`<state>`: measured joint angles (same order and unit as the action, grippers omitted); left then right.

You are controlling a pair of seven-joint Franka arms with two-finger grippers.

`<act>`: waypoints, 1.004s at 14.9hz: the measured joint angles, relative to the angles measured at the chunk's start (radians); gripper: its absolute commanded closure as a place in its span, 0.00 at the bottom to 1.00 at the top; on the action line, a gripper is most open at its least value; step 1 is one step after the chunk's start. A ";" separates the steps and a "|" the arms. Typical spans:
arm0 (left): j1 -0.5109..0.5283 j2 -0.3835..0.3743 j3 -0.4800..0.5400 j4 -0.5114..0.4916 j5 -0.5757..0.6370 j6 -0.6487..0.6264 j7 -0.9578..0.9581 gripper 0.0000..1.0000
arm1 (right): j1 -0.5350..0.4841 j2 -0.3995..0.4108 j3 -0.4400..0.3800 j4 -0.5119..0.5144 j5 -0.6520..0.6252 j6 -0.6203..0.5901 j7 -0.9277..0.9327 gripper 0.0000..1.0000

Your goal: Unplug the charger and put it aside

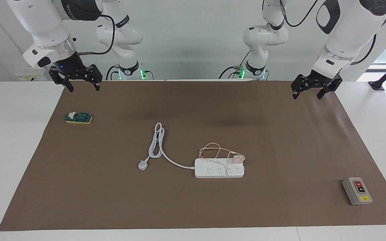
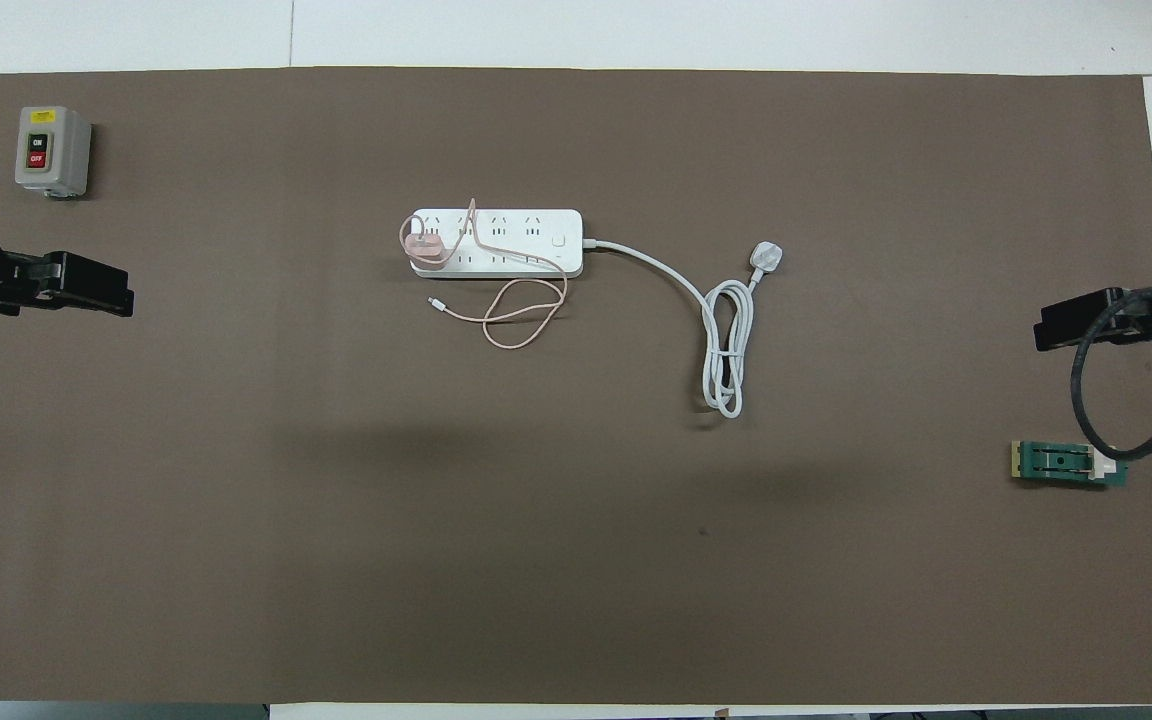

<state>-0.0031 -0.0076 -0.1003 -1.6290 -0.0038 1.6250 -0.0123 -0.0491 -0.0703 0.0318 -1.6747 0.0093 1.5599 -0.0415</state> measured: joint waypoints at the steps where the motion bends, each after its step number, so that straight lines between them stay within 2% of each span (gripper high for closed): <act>1: 0.000 0.000 0.000 0.000 0.000 0.004 0.000 0.00 | 0.000 0.000 0.000 0.000 0.000 -0.002 0.000 0.00; 7: 0.000 0.000 -0.005 0.000 0.000 0.011 0.000 0.00 | 0.000 0.000 0.000 0.000 0.000 -0.005 0.000 0.00; 10: -0.003 -0.001 -0.020 0.000 -0.001 -0.034 -0.013 0.00 | 0.000 0.000 0.000 0.000 0.000 -0.007 0.001 0.00; 12: -0.004 -0.003 -0.025 0.000 -0.001 -0.047 -0.123 0.00 | -0.001 0.000 -0.001 -0.001 0.000 -0.007 0.001 0.00; 15: -0.026 -0.004 -0.032 -0.001 -0.005 -0.044 -0.488 0.00 | -0.001 0.000 -0.001 -0.001 0.000 -0.003 0.013 0.00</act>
<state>-0.0291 -0.0114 -0.1322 -1.6295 -0.0084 1.5806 -0.5001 -0.0498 -0.0703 0.0309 -1.6755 0.0093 1.5565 -0.0288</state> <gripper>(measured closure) 0.000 0.000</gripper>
